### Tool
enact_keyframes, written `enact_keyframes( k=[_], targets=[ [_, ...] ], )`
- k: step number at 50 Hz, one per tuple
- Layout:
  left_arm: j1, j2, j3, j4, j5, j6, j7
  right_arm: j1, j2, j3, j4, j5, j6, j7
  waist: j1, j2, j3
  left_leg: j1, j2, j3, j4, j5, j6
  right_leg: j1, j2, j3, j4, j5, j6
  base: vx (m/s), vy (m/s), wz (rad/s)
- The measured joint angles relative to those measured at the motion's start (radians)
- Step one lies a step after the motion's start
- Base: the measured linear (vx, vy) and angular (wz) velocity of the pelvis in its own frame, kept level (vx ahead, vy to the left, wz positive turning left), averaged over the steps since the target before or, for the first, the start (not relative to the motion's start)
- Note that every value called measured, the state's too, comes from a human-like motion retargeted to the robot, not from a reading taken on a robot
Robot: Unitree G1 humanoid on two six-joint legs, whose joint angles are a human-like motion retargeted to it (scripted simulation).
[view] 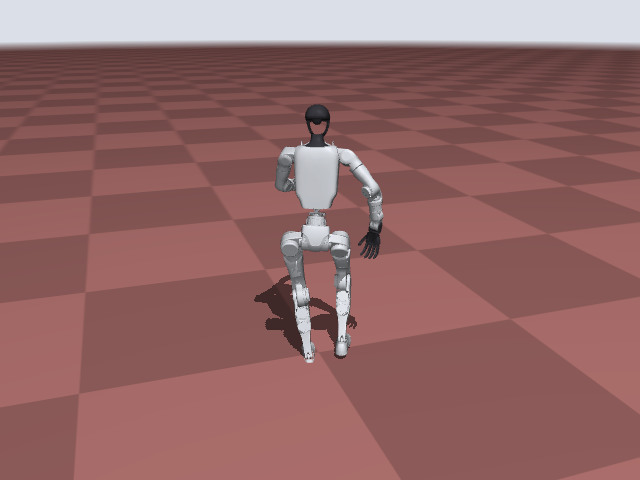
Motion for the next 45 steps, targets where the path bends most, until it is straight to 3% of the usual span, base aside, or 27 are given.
enact_keyframes(
  k=[6,13,15,20,27,32,36,45],
  targets=[
    [-0.043,0.028,0.051,-0.101,-0.023,-0.038,-0.041,0.288,-0.14,-0.126,-0.137,0.031,0.005,0.206,-0.046,-0.045,-0.027,0.013,0.036,-0.039,-0.04,0.047,-0.044,0.079,0.04,-0.041,-0.227,-0.016,-0.013,0.09,-0.11,-0.28],
    [0.123,-0.021,0.139,-0.182,-0.058,-0.09,0.008,0.332,-0.228,-0.19,-0.261,0.014,-0.018,0.215,0.044,-0.072,0.02,-0.136,0.127,-0.132,0.382,0.076,-0.122,0.169,0.148,-0.098,-0.314,-0.024,-0.06,0.05,-0.19,-0.66],
    [0.22,-0.045,0.157,-0.192,-0.057,-0.094,0.027,0.271,-0.255,-0.193,-0.294,-0.006,-0.03,0.165,0.09,-0.066,0.045,-0.199,0.173,-0.131,0.567,0.099,-0.125,0.183,0.181,-0.11,-0.302,-0.038,-0.079,0.05,-0.16,-0.7],
    [0.547,-0.085,0.202,-0.182,-0.025,-0.028,0.047,-0.106,-0.322,-0.146,-0.351,-0.04,-0.047,-0.05,0.217,0.008,0.1,-0.31,0.298,-0.161,0.863,0.072,-0.069,0.266,0.292,-0.121,-0.396,-0.024,-0.103,0.07,-0.11,-0.88],
    [0.977,-0.093,0.207,-0.082,-0.11,0.053,-0.097,-0.621,-0.279,-0.118,-0.399,-0.01,-0.036,-0.278,0.351,0.108,0.048,-0.28,0.332,-0.132,0.614,-0.026,-0.004,0.363,0.363,-0.079,-0.624,0.083,-0.036,0.09,0.06,-0.74],
    [1.104,-0.084,0.187,-0.092,-0.156,0.074,-0.194,-0.736,-0.144,-0.164,-0.478,0.049,-0.016,-0.331,0.356,0.138,0.0,-0.189,0.298,-0.057,0.375,-0.057,0.004,0.353,0.322,-0.046,-0.664,0.106,-0.001,0.09,0.15,-0.16],
    [1.039,-0.079,0.164,-0.116,-0.118,0.065,-0.182,-0.65,-0.01,-0.21,-0.536,0.094,-0.021,-0.341,0.295,0.14,-0.005,-0.135,0.236,-0.021,0.264,-0.055,0.005,0.309,0.256,-0.029,-0.573,0.064,0.008,0.08,0.14,0.23],
    [0.492,-0.068,0.08,-0.164,0.009,0.011,-0.081,-0.165,0.169,-0.238,-0.393,0.225,-0.015,-0.199,0.064,0.071,0.013,-0.01,0.053,-0.011,0.132,-0.048,-0.005,0.157,0.004,-0.07,-0.093,-0.023,-0.017,0.05,0.08,0.47]
  ],
)
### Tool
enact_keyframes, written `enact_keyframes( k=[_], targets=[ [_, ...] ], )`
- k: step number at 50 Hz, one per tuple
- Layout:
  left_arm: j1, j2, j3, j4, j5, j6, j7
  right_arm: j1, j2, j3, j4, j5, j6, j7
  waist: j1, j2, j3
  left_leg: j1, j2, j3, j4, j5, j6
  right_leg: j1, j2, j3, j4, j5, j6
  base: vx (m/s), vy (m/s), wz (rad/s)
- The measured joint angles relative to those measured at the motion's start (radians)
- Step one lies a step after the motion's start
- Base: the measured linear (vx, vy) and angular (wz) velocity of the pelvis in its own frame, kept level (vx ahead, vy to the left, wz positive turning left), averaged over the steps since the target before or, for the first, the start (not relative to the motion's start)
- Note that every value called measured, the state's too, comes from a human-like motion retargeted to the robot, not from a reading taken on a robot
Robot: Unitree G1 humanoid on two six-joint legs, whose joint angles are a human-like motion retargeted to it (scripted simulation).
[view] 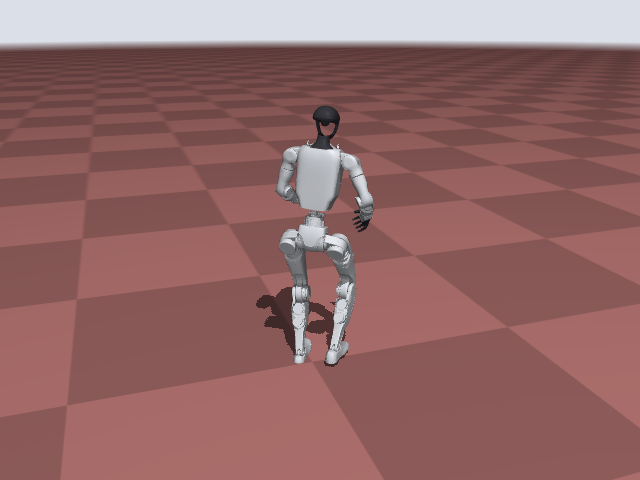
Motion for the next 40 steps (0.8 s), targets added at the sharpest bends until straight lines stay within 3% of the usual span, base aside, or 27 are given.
enact_keyframes(
  k=[5,13,18,23,28,33,35,38,40],
  targets=[
    [-0.298,0.009,-0.039,-0.054,-0.019,-0.024,-0.013,0.221,-0.042,-0.047,0.048,0.097,0.016,0.141,-0.106,-0.043,0.017,0.111,-0.065,-0.047,-0.133,0.048,-0.011,-0.02,-0.034,0.068,0.048,0.004,0.008,0.07,0.0,0.5],
    [-0.377,-0.017,-0.061,-0.159,-0.081,-0.062,-0.052,0.415,-0.096,-0.127,-0.087,0.2,0.021,0.207,-0.127,-0.057,0.003,0.14,0.006,-0.091,-0.049,0.012,-0.05,0.126,0.043,0.018,-0.19,-0.04,-0.019,0.11,-0.15,-0.1],
    [-0.198,-0.042,-0.056,-0.168,-0.118,-0.074,-0.034,0.284,-0.098,-0.115,-0.189,0.194,-0.016,0.108,-0.05,-0.055,0.047,0.025,0.085,-0.145,0.335,0.023,-0.106,0.184,0.131,-0.014,-0.192,-0.094,-0.066,0.12,-0.2,-0.53],
    [0.092,-0.008,-0.018,-0.147,-0.13,-0.033,-0.012,-0.086,-0.12,-0.04,-0.28,0.126,-0.047,-0.071,0.058,0.004,0.11,-0.131,0.275,-0.116,0.747,0.066,-0.08,0.233,0.254,-0.021,-0.245,-0.1,-0.11,0.16,-0.09,-0.77],
    [0.422,0.054,0.034,-0.188,-0.181,0.028,-0.052,-0.362,-0.102,0.008,-0.397,0.099,-0.064,-0.164,0.152,0.038,0.099,-0.148,0.28,-0.075,0.64,0.04,-0.03,0.281,0.292,0.022,-0.353,-0.039,-0.077,0.2,0.09,-0.81],
    [0.547,0.066,0.047,-0.22,-0.206,0.051,-0.067,-0.395,-0.05,0.042,-0.506,0.079,-0.06,-0.131,0.131,0.041,0.072,0.024,0.18,0.035,0.29,-0.004,-0.004,0.259,0.191,0.023,-0.257,-0.01,-0.011,0.18,0.18,-0.32],
    [0.492,0.056,0.03,-0.209,-0.183,0.049,-0.055,-0.348,-0.033,0.058,-0.521,0.075,-0.066,-0.101,0.079,0.024,0.074,0.091,0.11,0.066,0.189,-0.025,0.014,0.21,0.095,0.005,-0.104,-0.005,0.002,0.12,0.16,0.17],
    [0.308,0.049,-0.001,-0.187,-0.093,0.029,-0.009,-0.223,-0.02,0.066,-0.484,0.08,-0.073,-0.073,0.0,0.012,0.075,0.141,0.041,0.065,0.122,-0.06,0.03,0.14,-0.025,-0.03,0.118,-0.016,-0.025,0.1,0.12,0.38],
    [0.163,0.049,-0.016,-0.18,-0.024,0.011,0.032,-0.124,-0.022,0.057,-0.435,0.09,-0.074,-0.059,-0.056,0.0,0.076,0.164,0.001,0.049,0.092,-0.07,0.034,0.107,-0.066,-0.023,0.208,-0.029,-0.036,0.11,0.07,0.8]
  ],
)
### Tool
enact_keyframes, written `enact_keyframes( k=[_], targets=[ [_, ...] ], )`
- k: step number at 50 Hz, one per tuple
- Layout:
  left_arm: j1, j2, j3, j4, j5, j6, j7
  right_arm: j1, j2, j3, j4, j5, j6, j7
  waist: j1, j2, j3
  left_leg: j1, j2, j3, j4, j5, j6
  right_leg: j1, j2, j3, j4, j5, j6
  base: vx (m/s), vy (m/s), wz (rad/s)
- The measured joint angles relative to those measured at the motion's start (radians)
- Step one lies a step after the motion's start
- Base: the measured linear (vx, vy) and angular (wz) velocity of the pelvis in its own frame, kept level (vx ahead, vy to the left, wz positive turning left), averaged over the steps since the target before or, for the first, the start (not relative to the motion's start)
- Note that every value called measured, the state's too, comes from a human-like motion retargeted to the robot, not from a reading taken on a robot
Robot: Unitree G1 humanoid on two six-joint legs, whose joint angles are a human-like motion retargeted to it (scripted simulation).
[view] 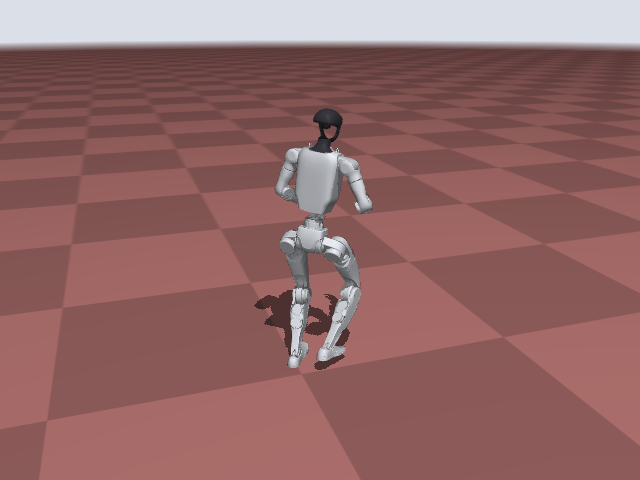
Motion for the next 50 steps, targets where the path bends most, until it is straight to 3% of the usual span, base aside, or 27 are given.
enact_keyframes(
  k=[3,8,15,20,25,28,32,37,40,42,44,47,50],
  targets=[
    [-0.21,-0.014,-0.022,-0.013,0.071,-0.031,0.062,0.137,-0.02,-0.052,0.064,0.03,-0.014,0.025,-0.065,-0.01,-0.006,0.048,-0.035,-0.032,-0.101,0.04,-0.014,-0.021,-0.011,0.008,-0.023,-0.006,0.0,0.14,0.01,0.69],
    [-0.363,-0.036,-0.055,-0.113,0.102,-0.093,0.091,0.335,-0.062,-0.139,0.084,0.068,-0.028,0.029,-0.114,0.008,-0.039,0.094,0.008,-0.068,-0.186,0.107,-0.072,0.045,0.076,-0.018,-0.296,0.013,0.019,0.16,-0.09,0.25],
    [-0.29,-0.055,-0.073,-0.218,0.077,-0.148,0.085,0.386,-0.093,-0.173,0.047,0.071,-0.044,-0.002,-0.052,0.028,-0.021,-0.003,0.15,-0.131,0.177,0.1,-0.137,0.193,0.238,-0.072,-0.491,-0.015,-0.033,0.16,-0.18,-0.27],
    [-0.093,-0.011,-0.051,-0.198,0.084,-0.143,0.099,0.151,-0.117,-0.106,0.01,-0.008,-0.051,-0.095,0.059,0.067,0.029,-0.217,0.359,-0.15,0.687,0.169,-0.101,0.252,0.398,-0.079,-0.585,-0.018,-0.107,0.21,-0.16,-0.54],
    [0.189,0.072,-0.004,-0.141,0.086,-0.098,0.073,-0.1,-0.08,-0.073,-0.047,-0.069,-0.057,-0.206,0.177,0.041,0.019,-0.398,0.335,-0.169,0.724,0.146,-0.018,0.313,0.428,-0.032,-0.693,0.006,-0.102,0.31,-0.04,-0.62],
    [0.353,0.126,0.038,-0.141,0.056,-0.083,0.036,-0.188,-0.043,-0.077,-0.097,-0.075,-0.052,-0.249,0.245,0.02,-0.013,-0.441,0.282,-0.14,0.517,0.12,0.007,0.357,0.409,-0.016,-0.772,0.048,-0.067,0.39,0.09,-0.51],
    [0.507,0.175,0.092,-0.168,0.025,-0.08,0.006,-0.228,0.001,-0.076,-0.15,-0.08,-0.045,-0.28,0.301,-0.012,-0.07,-0.41,0.185,-0.089,0.182,0.142,-0.002,0.403,0.346,-0.019,-0.838,0.097,-0.01,0.43,0.17,-0.14],
    [0.526,0.164,0.134,-0.204,0.058,-0.102,0.032,-0.14,0.031,-0.067,-0.145,-0.115,-0.039,-0.265,0.302,-0.02,-0.109,-0.329,0.109,-0.057,0.116,0.125,0.024,0.389,0.251,-0.048,-0.641,0.059,0.034,0.39,0.19,0.2],
    [0.429,0.123,0.129,-0.228,0.137,-0.114,0.097,-0.018,0.046,-0.056,-0.097,-0.136,-0.044,-0.222,0.24,-0.073,-0.093,-0.246,-0.015,-0.03,0.097,0.09,0.073,0.327,0.1,-0.034,-0.308,0.07,0.071,0.36,0.17,0.76],
    [0.303,0.091,0.102,-0.24,0.209,-0.117,0.153,0.064,0.06,-0.047,-0.042,-0.138,-0.048,-0.195,0.179,-0.116,-0.072,-0.198,-0.099,-0.017,0.079,0.071,0.105,0.254,-0.032,-0.022,-0.046,0.134,0.07,0.32,0.13,0.91],
    [0.146,0.063,0.065,-0.239,0.275,-0.116,0.205,0.134,0.074,-0.045,0.023,-0.134,-0.052,-0.174,0.112,-0.145,-0.058,-0.153,-0.16,-0.024,0.053,0.064,0.119,0.168,-0.105,0.021,0.136,0.153,0.05,0.31,0.08,0.9],
    [-0.095,0.02,0.009,-0.211,0.326,-0.113,0.255,0.213,0.082,-0.057,0.105,-0.114,-0.067,-0.156,0.018,-0.147,-0.049,-0.077,-0.193,-0.056,-0.015,0.069,0.109,0.042,-0.133,0.069,0.238,0.124,0.009,0.32,0.01,0.64],
    [-0.274,-0.018,-0.029,-0.19,0.325,-0.121,0.258,0.279,0.065,-0.077,0.133,-0.087,-0.079,-0.145,-0.067,-0.11,-0.057,-0.006,-0.161,-0.084,-0.089,0.092,0.063,-0.04,-0.099,0.059,0.143,0.071,-0.013,0.33,-0.1,0.41]
  ],
)
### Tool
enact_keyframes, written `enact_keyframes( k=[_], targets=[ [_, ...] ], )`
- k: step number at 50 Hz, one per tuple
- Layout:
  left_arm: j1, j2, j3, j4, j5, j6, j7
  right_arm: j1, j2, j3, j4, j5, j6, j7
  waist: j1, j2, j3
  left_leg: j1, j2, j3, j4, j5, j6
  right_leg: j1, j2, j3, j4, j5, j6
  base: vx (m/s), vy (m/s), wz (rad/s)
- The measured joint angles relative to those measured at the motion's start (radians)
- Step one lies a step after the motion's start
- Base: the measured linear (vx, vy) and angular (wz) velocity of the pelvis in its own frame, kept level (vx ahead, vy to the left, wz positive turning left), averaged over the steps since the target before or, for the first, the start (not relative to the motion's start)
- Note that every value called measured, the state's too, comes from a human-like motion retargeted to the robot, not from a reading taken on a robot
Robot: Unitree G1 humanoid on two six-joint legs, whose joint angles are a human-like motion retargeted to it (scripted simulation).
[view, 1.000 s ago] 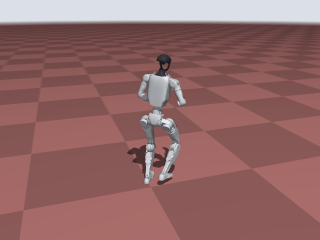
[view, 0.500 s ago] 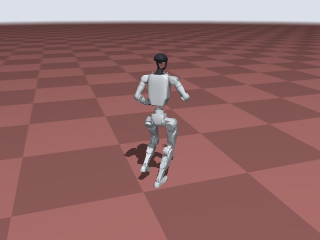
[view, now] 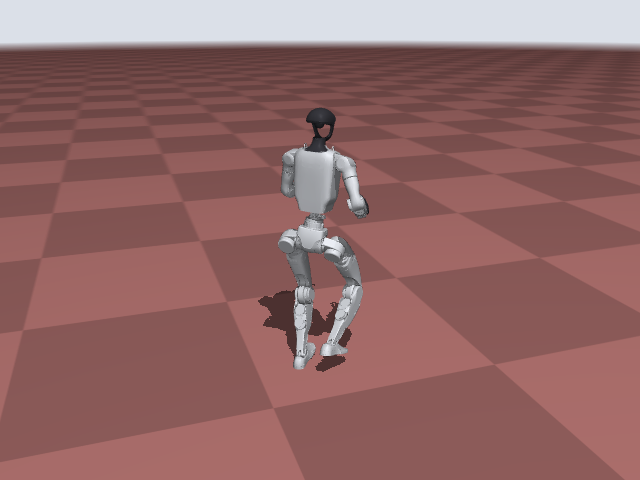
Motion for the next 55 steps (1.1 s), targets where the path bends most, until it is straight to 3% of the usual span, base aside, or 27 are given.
enact_keyframes(
  k=[5,11,15,18,21,24,30,35,36,40,42,45,50,53,55],
  targets=[
    [-0.149,-0.033,-0.065,0.021,-0.029,-0.04,-0.051,0.08,-0.046,-0.047,-0.018,0.008,-0.001,0.018,-0.075,0.071,-0.027,0.061,0.105,-0.016,-0.062,0.072,-0.106,0.009,0.137,-0.063,-0.396,-0.029,0.021,0.32,-0.21,0.15],
    [-0.073,-0.042,-0.106,0.003,-0.09,-0.066,-0.123,0.076,-0.074,-0.06,-0.049,-0.02,-0.009,0.017,-0.028,0.121,-0.022,-0.039,0.266,-0.04,0.288,0.103,-0.183,0.141,0.294,-0.143,-0.587,-0.062,-0.031,0.27,-0.25,-0.19],
    [0.091,-0.028,-0.085,-0.016,-0.144,-0.067,-0.142,-0.035,-0.078,-0.045,-0.07,-0.054,-0.017,-0.047,0.057,0.169,0.013,-0.204,0.466,-0.053,0.714,0.197,-0.17,0.217,0.44,-0.179,-0.681,-0.065,-0.099,0.31,-0.21,-0.36],
    [0.266,0.002,-0.054,-0.013,-0.174,-0.061,-0.129,-0.16,-0.076,-0.047,-0.095,-0.091,-0.031,-0.127,0.129,0.169,0.027,-0.343,0.523,-0.094,0.903,0.224,-0.121,0.266,0.496,-0.163,-0.746,-0.068,-0.123,0.37,-0.16,-0.51],
    [0.464,0.053,-0.008,-0.019,-0.208,-0.048,-0.123,-0.287,-0.071,-0.06,-0.136,-0.118,-0.035,-0.201,0.196,0.154,0.026,-0.46,0.517,-0.111,0.92,0.192,-0.068,0.324,0.519,-0.133,-0.812,-0.073,-0.122,0.43,-0.05,-0.55],
    [0.657,0.112,0.051,-0.045,-0.259,-0.035,-0.147,-0.392,-0.071,-0.069,-0.178,-0.118,-0.028,-0.244,0.266,0.138,0.01,-0.518,0.489,-0.089,0.767,0.141,-0.041,0.389,0.521,-0.1,-0.889,-0.055,-0.096,0.48,0.08,-0.74],
    [0.881,0.179,0.134,-0.12,-0.345,-0.032,-0.198,-0.474,-0.077,-0.05,-0.205,-0.09,0.0,-0.242,0.347,0.094,-0.072,-0.437,0.386,0.046,0.205,0.14,-0.09,0.465,0.423,-0.109,-0.981,0.026,-0.003,0.48,0.19,-0.47],
    [0.793,0.144,0.131,-0.165,-0.309,-0.047,-0.169,-0.367,-0.065,-0.023,-0.126,-0.106,0.013,-0.179,0.281,0.087,-0.112,-0.323,0.289,0.116,0.111,0.135,-0.072,0.397,0.284,-0.107,-0.667,0.011,0.05,0.38,0.23,0.35],
    [0.736,0.126,0.12,-0.169,-0.284,-0.048,-0.15,-0.335,-0.063,-0.019,-0.097,-0.11,0.012,-0.153,0.252,0.074,-0.11,-0.289,0.244,0.131,0.089,0.131,-0.059,0.365,0.214,-0.113,-0.536,0.024,0.058,0.34,0.2,0.65],
    [0.453,0.072,0.079,-0.188,-0.147,-0.059,-0.085,-0.205,-0.039,-0.014,0.029,-0.114,0.006,-0.058,0.116,0.034,-0.096,-0.198,0.093,0.153,0.039,0.1,-0.009,0.215,-0.021,-0.085,-0.058,0.09,0.04,0.3,0.17,0.89],
    [0.274,0.051,0.056,-0.168,-0.069,-0.063,-0.047,-0.164,-0.025,-0.027,0.098,-0.111,-0.004,-0.014,0.046,0.018,-0.09,-0.144,0.03,0.138,-0.039,0.127,-0.005,0.13,-0.078,-0.035,0.057,0.083,0.025,0.27,0.09,0.99],
    [0.089,0.025,0.03,-0.147,-0.015,-0.072,-0.03,-0.101,-0.025,-0.031,0.169,-0.106,-0.013,0.029,-0.034,0.04,-0.096,-0.07,0.02,0.106,-0.136,0.177,-0.04,0.058,-0.076,-0.019,0.049,0.035,0.002,0.26,-0.02,0.61],
    [-0.003,-0.004,-0.019,-0.119,-0.004,-0.094,-0.07,-0.026,-0.04,-0.029,0.225,-0.115,0.001,0.076,-0.084,0.082,-0.104,0.002,0.08,0.086,-0.209,0.29,-0.134,0.092,0.043,-0.072,-0.315,0.0,0.025,0.2,-0.17,0.27],
    [0.039,-0.015,-0.046,-0.092,-0.039,-0.091,-0.117,-0.01,-0.035,-0.027,0.248,-0.125,0.02,0.092,-0.043,0.105,-0.089,-0.038,0.156,0.049,-0.076,0.27,-0.172,0.184,0.163,-0.11,-0.555,0.029,0.035,0.13,-0.25,-0.19],
    [0.097,-0.021,-0.056,-0.068,-0.054,-0.083,-0.133,-0.018,-0.036,-0.021,0.262,-0.137,0.027,0.093,-0.01,0.093,-0.076,-0.086,0.182,0.039,0.054,0.233,-0.173,0.214,0.191,-0.125,-0.599,-0.003,0.028,0.07,-0.24,-0.22]
  ],
)
